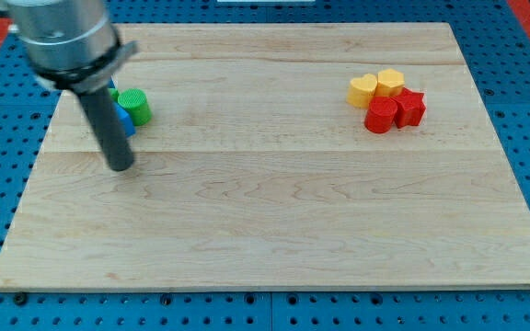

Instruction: Place the blue cube below the green circle

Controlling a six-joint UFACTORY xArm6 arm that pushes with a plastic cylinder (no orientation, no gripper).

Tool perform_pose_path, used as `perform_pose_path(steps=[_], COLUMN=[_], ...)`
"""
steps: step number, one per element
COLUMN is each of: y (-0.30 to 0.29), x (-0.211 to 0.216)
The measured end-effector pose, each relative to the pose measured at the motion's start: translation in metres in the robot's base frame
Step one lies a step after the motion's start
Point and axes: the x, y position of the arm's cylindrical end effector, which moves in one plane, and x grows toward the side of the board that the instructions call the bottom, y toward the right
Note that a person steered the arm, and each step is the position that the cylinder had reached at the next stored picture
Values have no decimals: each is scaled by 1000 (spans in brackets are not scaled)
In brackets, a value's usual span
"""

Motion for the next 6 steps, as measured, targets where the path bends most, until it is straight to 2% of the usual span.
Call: perform_pose_path(steps=[1,3,6], y=[-44,-45,29], x=[-10,-46,-40])
